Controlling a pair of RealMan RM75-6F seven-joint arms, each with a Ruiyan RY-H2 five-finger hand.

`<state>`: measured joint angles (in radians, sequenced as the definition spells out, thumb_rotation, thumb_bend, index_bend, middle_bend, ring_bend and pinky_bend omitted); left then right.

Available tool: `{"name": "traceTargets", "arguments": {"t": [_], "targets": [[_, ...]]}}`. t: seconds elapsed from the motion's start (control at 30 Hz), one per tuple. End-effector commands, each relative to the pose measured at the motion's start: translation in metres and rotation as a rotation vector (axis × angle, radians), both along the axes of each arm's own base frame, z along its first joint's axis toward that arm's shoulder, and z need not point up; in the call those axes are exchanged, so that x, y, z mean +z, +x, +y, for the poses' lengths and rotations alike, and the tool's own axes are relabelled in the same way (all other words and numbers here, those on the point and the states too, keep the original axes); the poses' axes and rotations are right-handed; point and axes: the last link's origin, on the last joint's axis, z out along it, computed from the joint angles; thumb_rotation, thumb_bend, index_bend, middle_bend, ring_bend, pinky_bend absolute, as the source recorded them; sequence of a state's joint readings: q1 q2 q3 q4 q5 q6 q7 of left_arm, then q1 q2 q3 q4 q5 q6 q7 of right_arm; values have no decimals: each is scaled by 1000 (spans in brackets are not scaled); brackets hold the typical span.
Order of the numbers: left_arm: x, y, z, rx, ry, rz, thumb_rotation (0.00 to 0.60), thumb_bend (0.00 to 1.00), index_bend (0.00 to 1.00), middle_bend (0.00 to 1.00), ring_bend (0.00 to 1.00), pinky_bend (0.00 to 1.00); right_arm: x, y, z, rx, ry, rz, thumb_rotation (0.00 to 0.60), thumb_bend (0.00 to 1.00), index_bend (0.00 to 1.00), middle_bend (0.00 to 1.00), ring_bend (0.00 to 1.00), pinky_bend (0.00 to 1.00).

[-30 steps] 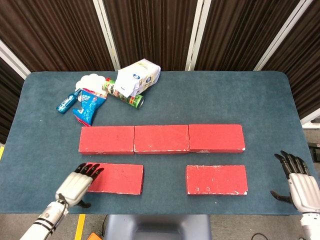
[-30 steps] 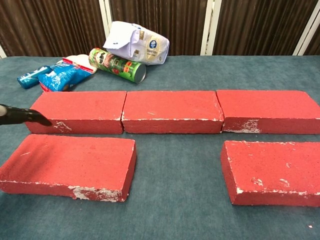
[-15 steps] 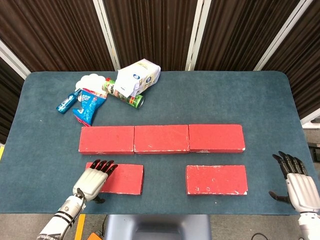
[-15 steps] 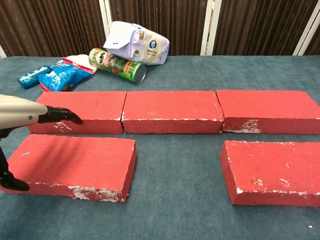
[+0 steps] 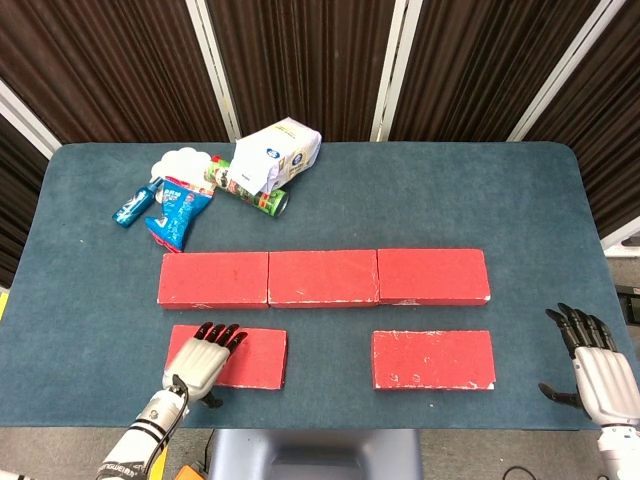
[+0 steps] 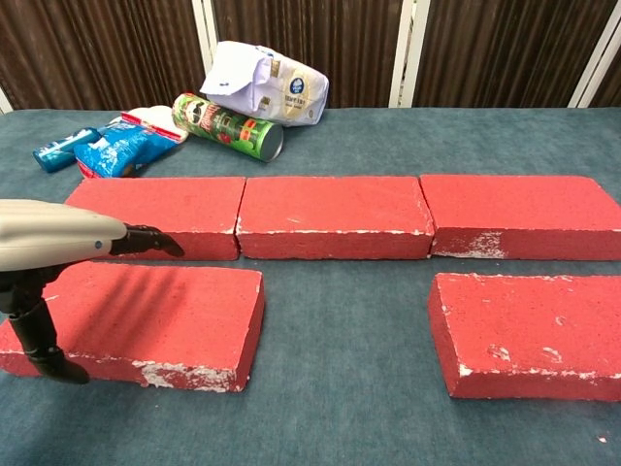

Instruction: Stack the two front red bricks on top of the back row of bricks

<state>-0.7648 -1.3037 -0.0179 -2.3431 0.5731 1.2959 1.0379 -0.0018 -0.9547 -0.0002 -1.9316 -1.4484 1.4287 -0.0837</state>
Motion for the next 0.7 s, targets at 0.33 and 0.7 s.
{"name": "traceTargets", "arguments": {"t": [0.33, 0.7], "targets": [[-13, 2, 13, 14, 22, -4, 600, 0, 0, 0, 0, 53, -1, 0, -1, -8, 7, 2, 600, 0, 222, 135, 73, 0], [-19, -1, 20, 30, 22, 9, 600, 0, 0, 0, 0, 55, -2, -1, -1, -21, 14, 5, 600, 0, 222, 135, 73, 0]]}}
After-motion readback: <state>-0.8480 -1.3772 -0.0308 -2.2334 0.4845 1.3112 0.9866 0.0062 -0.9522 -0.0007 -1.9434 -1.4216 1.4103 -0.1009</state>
